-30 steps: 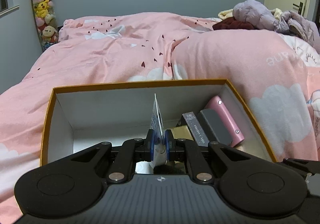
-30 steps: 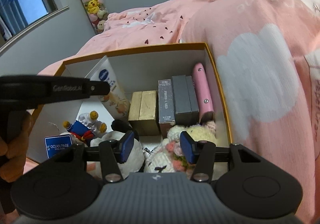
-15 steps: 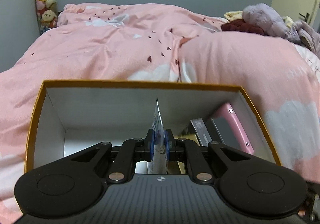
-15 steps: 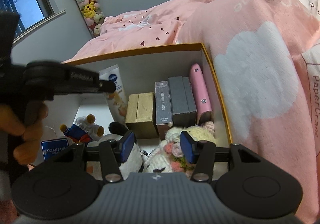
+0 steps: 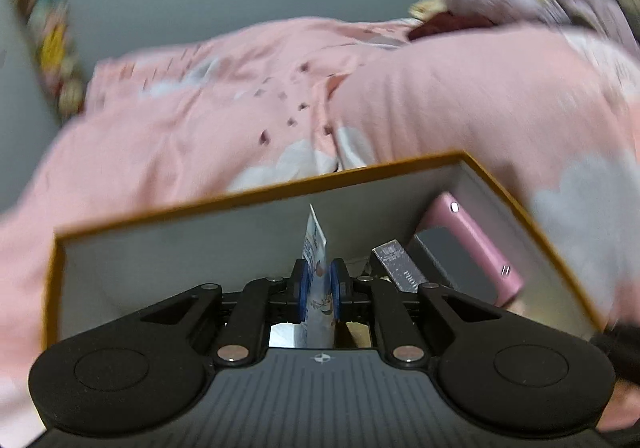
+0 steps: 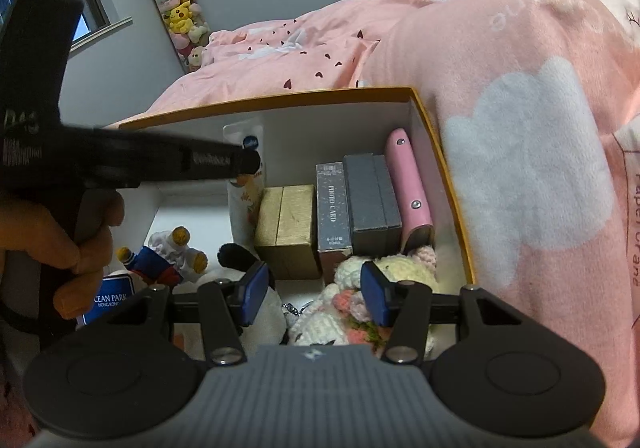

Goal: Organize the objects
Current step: 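Open both tools to release the tube and gold box in the shoebox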

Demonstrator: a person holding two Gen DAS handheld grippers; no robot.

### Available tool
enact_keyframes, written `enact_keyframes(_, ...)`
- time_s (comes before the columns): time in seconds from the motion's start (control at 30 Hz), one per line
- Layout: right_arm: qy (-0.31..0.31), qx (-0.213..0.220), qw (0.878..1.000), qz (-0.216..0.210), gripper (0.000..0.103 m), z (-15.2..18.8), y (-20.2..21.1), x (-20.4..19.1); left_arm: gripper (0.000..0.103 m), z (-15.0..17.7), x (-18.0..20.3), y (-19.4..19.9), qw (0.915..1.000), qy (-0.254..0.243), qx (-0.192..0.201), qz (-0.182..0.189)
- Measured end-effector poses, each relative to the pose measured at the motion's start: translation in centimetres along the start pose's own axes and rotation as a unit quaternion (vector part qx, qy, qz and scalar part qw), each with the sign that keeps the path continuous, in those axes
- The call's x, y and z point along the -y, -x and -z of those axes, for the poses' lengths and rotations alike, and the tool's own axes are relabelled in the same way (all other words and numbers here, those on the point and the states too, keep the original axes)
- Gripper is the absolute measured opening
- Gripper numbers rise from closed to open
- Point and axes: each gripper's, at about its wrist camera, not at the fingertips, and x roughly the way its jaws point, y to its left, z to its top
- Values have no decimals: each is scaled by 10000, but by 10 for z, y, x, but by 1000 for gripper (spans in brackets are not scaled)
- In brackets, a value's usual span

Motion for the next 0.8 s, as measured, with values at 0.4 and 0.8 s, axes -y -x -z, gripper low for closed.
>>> enact_keyframes(0.4,-147,-39,9999,-43,53,-2,-2,4,13,10,48,-17,9594,-2813,-169,-104)
enact_keyframes(0.8,-184,-58,9998,-66,53,-2,-2,4,30,0,18,-19,9871,-1390,-204,774)
